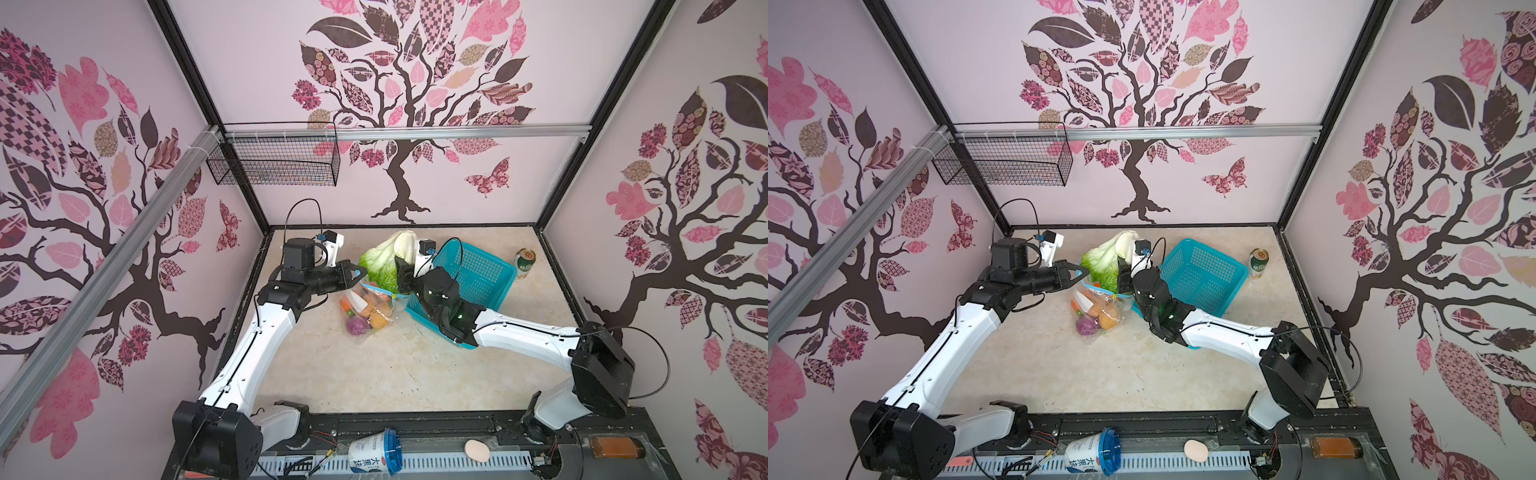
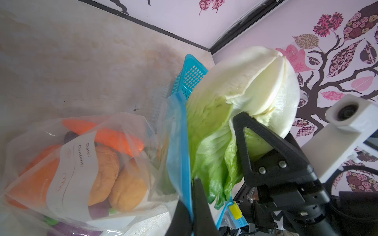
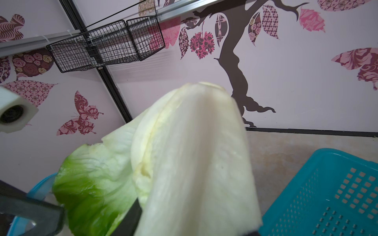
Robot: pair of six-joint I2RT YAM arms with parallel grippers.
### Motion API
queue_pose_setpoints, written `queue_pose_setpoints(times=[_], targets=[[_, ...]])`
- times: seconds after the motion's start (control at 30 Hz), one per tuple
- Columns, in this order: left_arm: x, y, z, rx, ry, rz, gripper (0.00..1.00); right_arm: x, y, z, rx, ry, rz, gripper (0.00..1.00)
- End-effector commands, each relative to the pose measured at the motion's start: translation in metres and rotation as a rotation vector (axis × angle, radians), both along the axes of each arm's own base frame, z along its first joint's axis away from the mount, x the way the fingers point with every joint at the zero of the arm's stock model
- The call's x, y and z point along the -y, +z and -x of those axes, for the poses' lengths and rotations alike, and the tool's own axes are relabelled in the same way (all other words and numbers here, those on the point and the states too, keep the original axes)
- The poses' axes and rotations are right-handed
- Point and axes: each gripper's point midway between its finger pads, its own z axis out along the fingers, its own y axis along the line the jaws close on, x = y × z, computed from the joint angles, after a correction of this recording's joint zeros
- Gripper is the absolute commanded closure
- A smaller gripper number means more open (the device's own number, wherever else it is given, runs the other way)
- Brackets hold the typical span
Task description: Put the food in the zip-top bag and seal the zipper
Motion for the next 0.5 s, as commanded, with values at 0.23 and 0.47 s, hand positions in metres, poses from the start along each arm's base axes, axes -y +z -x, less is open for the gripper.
queue_pose_setpoints(times=[0.23,0.47], targets=[[-0.005,0.003,-0.007,0.037,0.01,-0.01,1.0,0.025,0.015,0.0,0.016,0.021,-0.079,0.61],[-0.004,0.004,-0.007,0.039,0.004,-0.004,1.0,0.007,0.008,0.002,0.054,0.144,0.028,0.61]])
